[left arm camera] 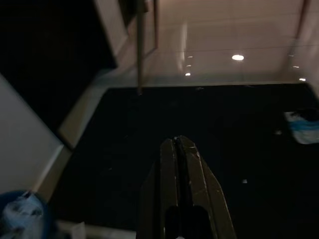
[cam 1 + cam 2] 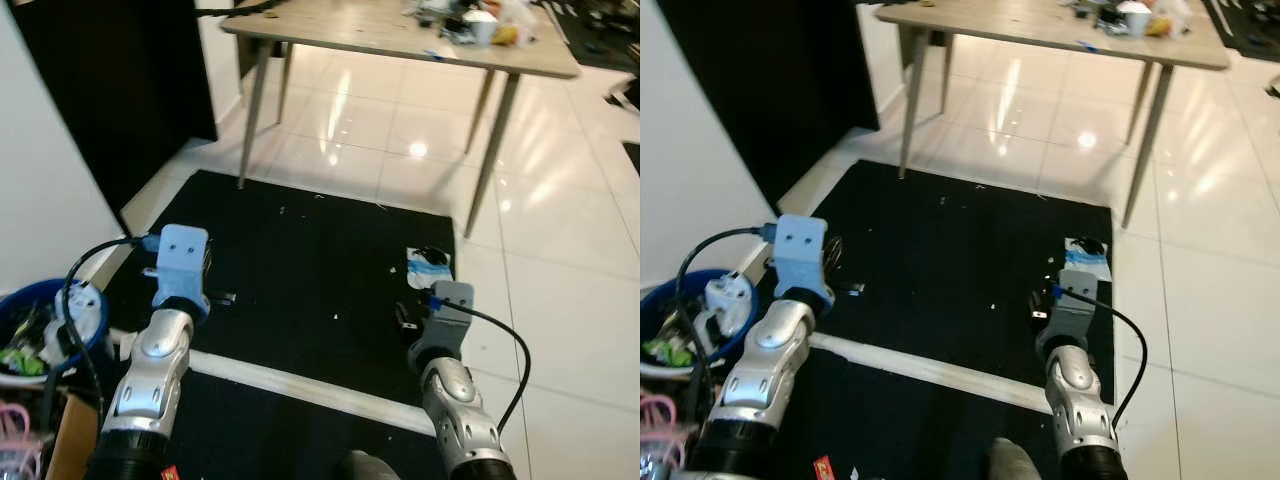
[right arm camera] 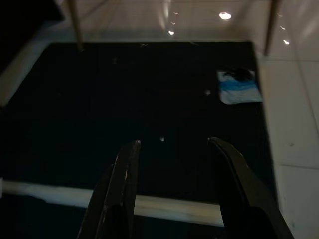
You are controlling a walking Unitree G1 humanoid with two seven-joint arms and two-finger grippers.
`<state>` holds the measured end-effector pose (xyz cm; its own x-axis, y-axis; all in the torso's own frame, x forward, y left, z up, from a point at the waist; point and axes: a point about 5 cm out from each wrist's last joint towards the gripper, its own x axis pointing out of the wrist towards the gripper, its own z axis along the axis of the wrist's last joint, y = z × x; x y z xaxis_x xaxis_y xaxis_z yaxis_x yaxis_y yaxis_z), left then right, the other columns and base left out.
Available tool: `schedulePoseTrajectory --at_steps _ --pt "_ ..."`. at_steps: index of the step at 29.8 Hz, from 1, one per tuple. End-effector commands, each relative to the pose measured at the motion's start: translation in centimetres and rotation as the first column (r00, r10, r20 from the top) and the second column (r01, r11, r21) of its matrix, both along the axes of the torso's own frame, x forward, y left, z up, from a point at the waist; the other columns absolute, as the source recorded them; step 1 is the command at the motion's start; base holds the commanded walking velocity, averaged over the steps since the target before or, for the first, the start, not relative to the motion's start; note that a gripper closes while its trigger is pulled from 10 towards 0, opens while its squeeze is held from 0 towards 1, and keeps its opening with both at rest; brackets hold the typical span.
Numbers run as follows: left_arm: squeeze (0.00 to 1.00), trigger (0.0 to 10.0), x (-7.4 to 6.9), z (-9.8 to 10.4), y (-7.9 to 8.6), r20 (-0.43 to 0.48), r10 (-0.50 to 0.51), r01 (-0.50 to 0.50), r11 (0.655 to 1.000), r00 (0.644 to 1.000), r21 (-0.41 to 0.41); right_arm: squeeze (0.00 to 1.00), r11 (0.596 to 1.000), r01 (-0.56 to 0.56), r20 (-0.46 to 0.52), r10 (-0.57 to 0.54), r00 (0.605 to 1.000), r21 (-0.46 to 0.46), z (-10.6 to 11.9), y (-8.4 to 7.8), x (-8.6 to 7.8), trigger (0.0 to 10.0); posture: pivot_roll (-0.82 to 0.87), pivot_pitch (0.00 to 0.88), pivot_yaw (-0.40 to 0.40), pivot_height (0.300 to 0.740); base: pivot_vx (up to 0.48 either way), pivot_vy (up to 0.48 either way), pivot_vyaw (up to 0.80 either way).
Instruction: Picking trash to rubbish bin
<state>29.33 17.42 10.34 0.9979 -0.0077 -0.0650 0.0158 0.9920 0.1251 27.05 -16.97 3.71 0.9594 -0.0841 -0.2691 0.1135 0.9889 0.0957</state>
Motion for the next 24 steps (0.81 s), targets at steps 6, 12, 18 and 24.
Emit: schedulePoseTrajectory --at_steps 6,12,18,24 --pt "0.00 10.0 -0.12 -0.17 -0.15 -0.009 -0.011 0.011 1.000 1.000 0.006 0.00 1.000 0.012 -0.005 -0.012 1.000 -0.008 -0.13 -0.35 -0.20 10.0 0.02 0.044 0.029 0.740 0.000 0.000 -0.80" --pt "0.00 10.0 0.01 -0.02 -0.17 -0.005 -0.009 0.009 1.000 1.000 0.006 0.00 1.000 0.013 -0.003 -0.013 1.000 -0.010 -0.03 -0.51 0.03 10.0 0.02 0.055 0.027 0.740 0.000 0.000 -0.80" --pt "0.00 10.0 -0.14 0.01 -0.10 -0.003 -0.010 0.010 1.000 1.000 -0.007 0.00 1.000 0.017 -0.002 -0.017 1.000 -0.012 -0.06 -0.58 -0.20 10.0 0.02 0.059 0.028 0.740 0.000 0.000 -0.80" --pt "0.00 10.0 -0.11 0.15 -0.40 0.013 -0.036 0.036 0.999 0.999 0.012 0.00 0.999 -0.015 0.015 0.016 1.000 -0.035 0.06 -0.28 -0.23 10.0 0.01 0.062 0.027 0.740 0.000 0.000 -0.13"
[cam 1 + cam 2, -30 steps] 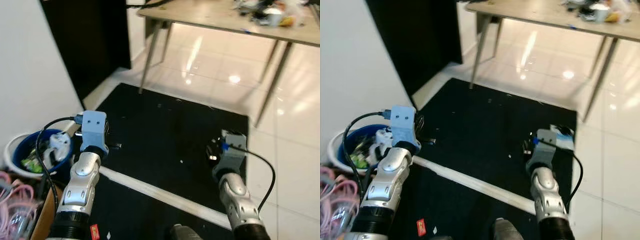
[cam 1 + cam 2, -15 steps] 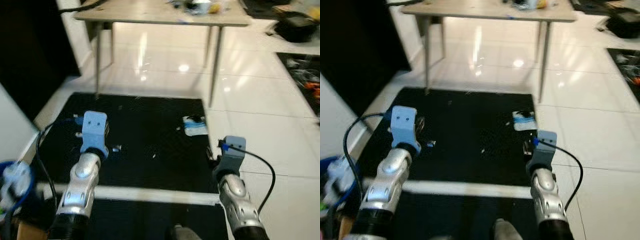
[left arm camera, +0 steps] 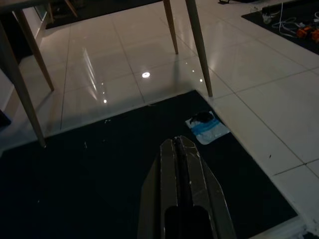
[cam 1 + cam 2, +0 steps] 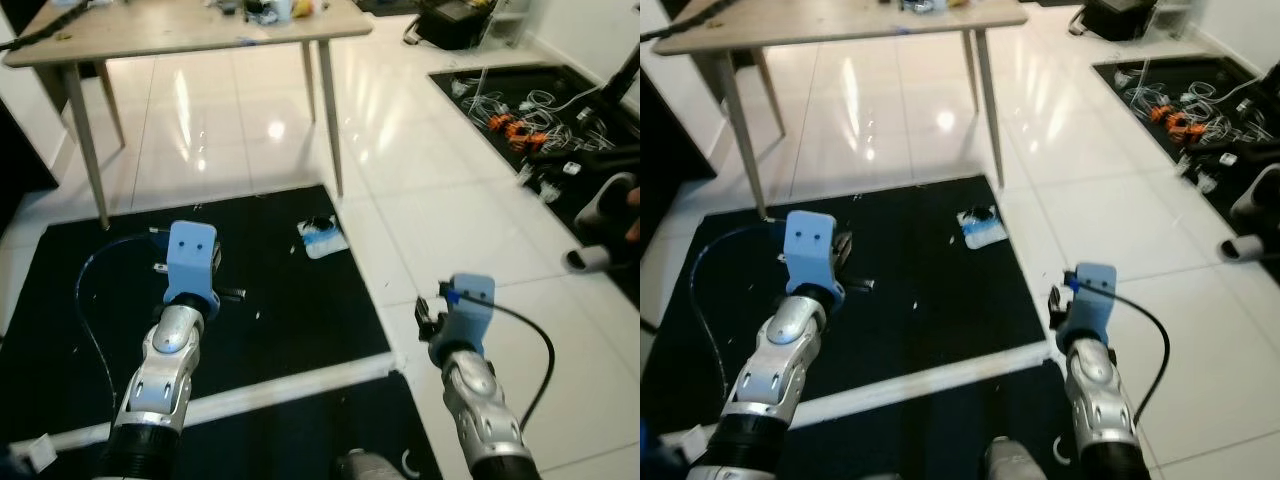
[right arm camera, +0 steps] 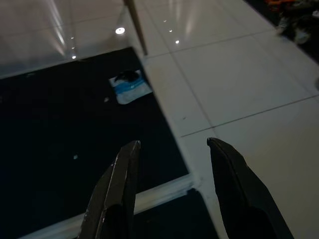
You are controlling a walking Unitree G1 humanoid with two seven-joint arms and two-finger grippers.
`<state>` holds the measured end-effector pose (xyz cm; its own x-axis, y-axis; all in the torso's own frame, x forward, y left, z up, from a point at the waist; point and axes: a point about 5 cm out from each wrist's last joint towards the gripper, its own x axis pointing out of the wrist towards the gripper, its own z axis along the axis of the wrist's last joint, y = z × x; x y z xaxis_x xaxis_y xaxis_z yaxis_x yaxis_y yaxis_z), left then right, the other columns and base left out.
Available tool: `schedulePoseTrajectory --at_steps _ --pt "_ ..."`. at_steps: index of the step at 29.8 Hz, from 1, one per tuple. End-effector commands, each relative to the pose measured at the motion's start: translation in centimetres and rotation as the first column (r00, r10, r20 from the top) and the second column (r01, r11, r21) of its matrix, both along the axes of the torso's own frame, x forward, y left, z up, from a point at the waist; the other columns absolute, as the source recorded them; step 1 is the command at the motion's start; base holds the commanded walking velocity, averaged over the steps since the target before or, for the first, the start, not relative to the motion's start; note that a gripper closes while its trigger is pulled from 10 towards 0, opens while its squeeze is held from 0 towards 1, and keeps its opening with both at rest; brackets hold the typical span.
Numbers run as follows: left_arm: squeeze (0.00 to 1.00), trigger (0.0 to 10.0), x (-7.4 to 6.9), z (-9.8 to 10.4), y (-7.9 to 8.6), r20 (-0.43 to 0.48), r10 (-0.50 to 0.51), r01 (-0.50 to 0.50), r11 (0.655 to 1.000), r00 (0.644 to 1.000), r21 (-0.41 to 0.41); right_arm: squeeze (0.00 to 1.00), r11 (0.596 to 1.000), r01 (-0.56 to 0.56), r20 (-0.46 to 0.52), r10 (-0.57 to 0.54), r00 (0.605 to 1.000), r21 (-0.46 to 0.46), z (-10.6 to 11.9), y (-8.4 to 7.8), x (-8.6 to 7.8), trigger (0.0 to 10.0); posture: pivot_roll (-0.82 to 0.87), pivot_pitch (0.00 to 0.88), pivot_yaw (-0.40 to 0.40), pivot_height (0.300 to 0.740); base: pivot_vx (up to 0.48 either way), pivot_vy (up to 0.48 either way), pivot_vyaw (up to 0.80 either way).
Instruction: Picking trash to rubbish bin
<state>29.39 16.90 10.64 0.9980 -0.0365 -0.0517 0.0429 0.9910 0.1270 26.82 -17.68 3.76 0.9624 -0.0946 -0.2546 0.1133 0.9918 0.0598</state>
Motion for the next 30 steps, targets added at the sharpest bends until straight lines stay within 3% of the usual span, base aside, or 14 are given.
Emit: schedulePoseTrajectory --at_steps 1,5,30 --pt "0.00 10.0 -0.17 -0.13 0.06 0.003 -0.008 0.008 1.000 1.000 0.008 0.00 1.000 -0.016 0.004 0.016 1.000 0.001 0.04 0.42 0.05 10.0 0.01 0.061 0.027 0.740 0.000 0.000 0.00" --pt "0.00 10.0 -0.18 -0.13 0.01 0.003 -0.008 0.008 1.000 1.000 0.004 0.00 1.000 -0.018 0.006 0.018 1.000 0.001 0.12 0.41 0.14 10.0 0.01 0.060 0.024 0.740 0.000 0.000 0.00" --pt "0.00 10.0 0.03 0.14 0.44 0.011 0.003 -0.003 1.000 1.000 0.001 0.00 1.000 -0.029 0.005 0.029 1.000 -0.001 0.10 0.50 0.23 10.0 0.01 0.068 0.027 0.740 0.280 0.000 0.00"
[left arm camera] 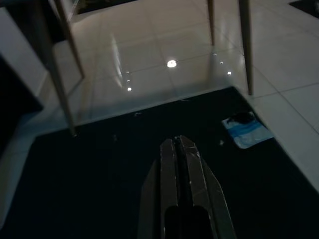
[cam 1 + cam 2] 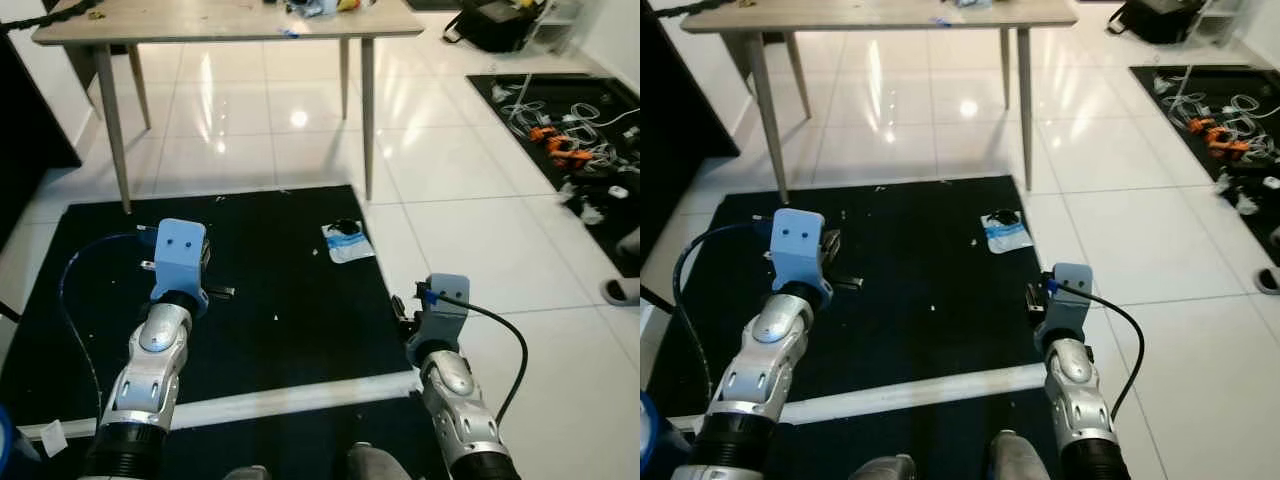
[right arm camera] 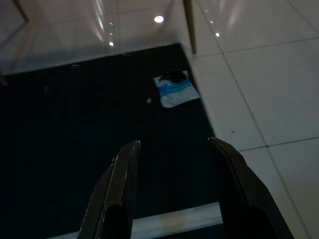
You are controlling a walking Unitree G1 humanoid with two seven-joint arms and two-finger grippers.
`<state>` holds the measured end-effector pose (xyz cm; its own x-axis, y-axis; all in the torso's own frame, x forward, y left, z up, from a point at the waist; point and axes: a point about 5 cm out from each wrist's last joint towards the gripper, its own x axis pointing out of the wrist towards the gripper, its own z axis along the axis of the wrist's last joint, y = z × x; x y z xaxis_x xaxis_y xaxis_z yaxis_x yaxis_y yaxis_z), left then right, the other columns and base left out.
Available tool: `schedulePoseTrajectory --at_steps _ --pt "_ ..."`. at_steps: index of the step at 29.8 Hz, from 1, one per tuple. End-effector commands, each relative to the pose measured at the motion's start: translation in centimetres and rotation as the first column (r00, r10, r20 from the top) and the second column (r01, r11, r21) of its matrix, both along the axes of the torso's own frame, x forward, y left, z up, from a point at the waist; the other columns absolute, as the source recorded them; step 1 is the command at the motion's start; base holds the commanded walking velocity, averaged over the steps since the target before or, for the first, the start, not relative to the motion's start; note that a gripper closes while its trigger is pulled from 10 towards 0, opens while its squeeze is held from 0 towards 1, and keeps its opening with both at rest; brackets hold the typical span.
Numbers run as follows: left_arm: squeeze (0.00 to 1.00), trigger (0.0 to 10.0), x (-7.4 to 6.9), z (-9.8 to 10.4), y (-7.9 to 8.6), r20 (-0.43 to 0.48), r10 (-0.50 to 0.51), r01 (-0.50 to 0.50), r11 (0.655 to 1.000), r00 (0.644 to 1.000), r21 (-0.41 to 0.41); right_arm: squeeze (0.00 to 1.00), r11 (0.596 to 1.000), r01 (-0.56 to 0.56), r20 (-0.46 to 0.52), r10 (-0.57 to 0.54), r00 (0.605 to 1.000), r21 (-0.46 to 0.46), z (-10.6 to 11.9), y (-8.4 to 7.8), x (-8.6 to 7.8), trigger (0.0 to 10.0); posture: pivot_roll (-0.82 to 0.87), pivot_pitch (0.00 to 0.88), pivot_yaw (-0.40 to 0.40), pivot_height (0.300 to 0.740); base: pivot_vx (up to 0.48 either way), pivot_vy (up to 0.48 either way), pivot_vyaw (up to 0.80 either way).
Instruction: Picking trash to rubbish bin
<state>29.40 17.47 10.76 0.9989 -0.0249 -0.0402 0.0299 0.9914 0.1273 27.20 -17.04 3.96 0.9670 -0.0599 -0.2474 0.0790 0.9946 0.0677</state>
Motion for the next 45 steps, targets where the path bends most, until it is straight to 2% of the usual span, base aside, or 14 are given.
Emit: schedulePoseTrajectory --at_steps 1,17,30,45 --pt "0.00 10.0 0.0 0.0 -0.1 0.000 -0.009 0.009 1.000 1.000 0.001 0.00 1.000 0.006 -0.003 -0.006 1.000 -0.009 -0.1 -0.2 -0.1 10.0 0.01 0.068 0.027 0.740 0.285 0.000 0.00" --pt "0.00 10.0 0.3 0.1 0.0 0.009 0.000 0.000 1.000 1.000 0.009 0.00 1.000 -0.015 0.016 0.015 1.000 -0.007 0.0 -0.1 -0.1 10.0 0.01 0.033 0.023 0.740 0.285 0.000 0.00" --pt "0.00 10.0 0.4 0.3 -0.2 0.014 -0.002 0.002 1.000 1.000 0.003 0.00 0.999 -0.023 0.076 0.021 0.997 0.022 0.7 -0.1 0.2 10.0 0.00 0.049 0.025 0.740 0.283 0.000 0.00" --pt "0.00 10.0 0.3 0.1 -0.3 0.011 -0.009 0.009 1.000 1.000 0.000 0.00 1.000 -0.025 0.087 0.023 0.996 0.015 0.9 -0.2 0.1 10.0 0.00 0.057 0.025 0.740 0.282 0.000 0.00"
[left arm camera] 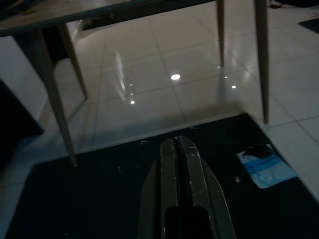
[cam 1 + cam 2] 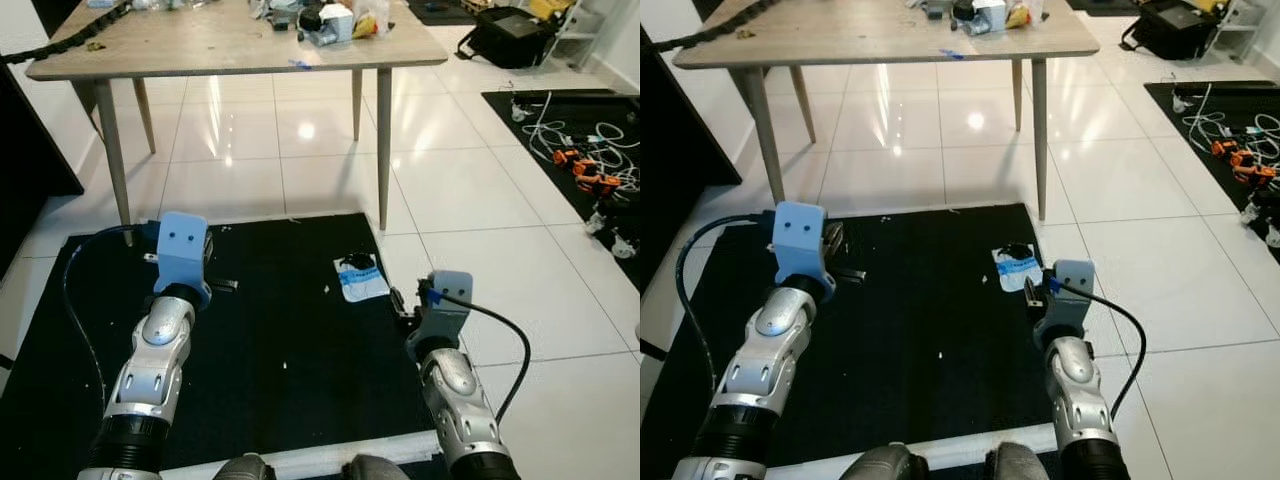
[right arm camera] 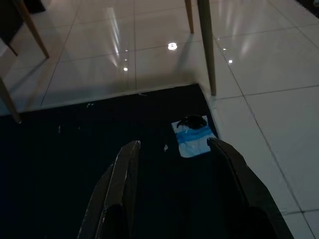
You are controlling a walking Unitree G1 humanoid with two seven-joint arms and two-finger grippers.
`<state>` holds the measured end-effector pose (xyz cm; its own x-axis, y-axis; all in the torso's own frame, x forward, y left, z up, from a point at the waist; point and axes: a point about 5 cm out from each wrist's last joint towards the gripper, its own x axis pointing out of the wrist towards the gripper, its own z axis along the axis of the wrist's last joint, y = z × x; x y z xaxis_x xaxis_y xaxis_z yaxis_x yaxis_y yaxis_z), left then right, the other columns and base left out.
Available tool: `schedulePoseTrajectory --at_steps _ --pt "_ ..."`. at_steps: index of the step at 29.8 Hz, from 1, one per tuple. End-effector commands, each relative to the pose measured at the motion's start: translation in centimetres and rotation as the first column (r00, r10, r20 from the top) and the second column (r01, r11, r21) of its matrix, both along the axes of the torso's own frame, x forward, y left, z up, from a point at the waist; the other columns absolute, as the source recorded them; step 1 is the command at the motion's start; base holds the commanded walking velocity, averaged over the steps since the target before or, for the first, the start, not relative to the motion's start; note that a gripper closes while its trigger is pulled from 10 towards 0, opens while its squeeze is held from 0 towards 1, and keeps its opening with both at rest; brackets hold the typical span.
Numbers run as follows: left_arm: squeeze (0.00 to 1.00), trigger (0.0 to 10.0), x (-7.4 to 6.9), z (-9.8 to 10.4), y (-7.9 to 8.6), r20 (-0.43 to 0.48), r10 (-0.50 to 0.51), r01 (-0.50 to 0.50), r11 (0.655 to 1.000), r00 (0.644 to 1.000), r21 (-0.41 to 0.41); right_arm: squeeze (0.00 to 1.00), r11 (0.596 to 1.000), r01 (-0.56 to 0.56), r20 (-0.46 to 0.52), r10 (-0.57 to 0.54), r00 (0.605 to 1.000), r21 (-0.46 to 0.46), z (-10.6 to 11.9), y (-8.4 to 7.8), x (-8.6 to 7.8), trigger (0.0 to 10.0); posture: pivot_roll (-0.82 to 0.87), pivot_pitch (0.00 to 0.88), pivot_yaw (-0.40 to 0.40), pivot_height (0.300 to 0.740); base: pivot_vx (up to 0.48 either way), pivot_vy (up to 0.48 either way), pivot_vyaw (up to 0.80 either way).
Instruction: Picking trash to rubbish bin
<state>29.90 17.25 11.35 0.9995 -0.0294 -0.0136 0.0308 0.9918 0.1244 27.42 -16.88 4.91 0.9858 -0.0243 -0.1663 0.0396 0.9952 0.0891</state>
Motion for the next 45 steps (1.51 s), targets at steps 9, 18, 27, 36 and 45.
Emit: schedulePoseTrajectory --at_steps 9,18,27,36,45 --pt "0.00 10.0 -0.1 -0.4 -0.1 -0.013 -0.005 0.005 1.000 1.000 0.004 0.00 1.000 0.019 0.005 -0.019 1.000 0.004 -0.1 -0.6 0.1 10.0 0.00 0.059 0.026 0.740 0.281 0.000 0.00" --pt "0.00 10.0 0.0 -0.2 -0.1 -0.006 -0.007 0.007 1.000 1.000 0.001 0.00 1.000 0.023 0.004 -0.023 1.000 0.007 -0.1 -0.6 0.2 10.0 0.00 0.062 0.030 0.740 0.276 0.000 0.00" --pt "0.00 10.0 0.2 -0.1 0.0 -0.002 -0.009 0.009 1.000 1.000 0.004 0.00 1.000 0.028 0.020 -0.028 0.999 0.012 0.1 -0.5 0.3 10.0 0.00 0.061 0.033 0.740 0.279 0.000 0.00" --pt "0.00 10.0 0.2 0.0 0.0 -0.001 -0.011 0.011 1.000 1.000 0.001 0.00 0.999 0.042 0.036 -0.042 0.998 0.012 0.4 -0.8 0.4 10.0 0.00 0.063 0.031 0.740 0.277 0.000 0.00" --pt "0.00 10.0 0.1 0.0 0.0 -0.002 -0.010 0.010 1.000 1.000 0.000 0.00 0.998 0.064 0.077 -0.065 0.995 0.015 1.1 -1.2 0.4 10.0 0.01 0.063 0.032 0.740 0.276 0.000 0.00"
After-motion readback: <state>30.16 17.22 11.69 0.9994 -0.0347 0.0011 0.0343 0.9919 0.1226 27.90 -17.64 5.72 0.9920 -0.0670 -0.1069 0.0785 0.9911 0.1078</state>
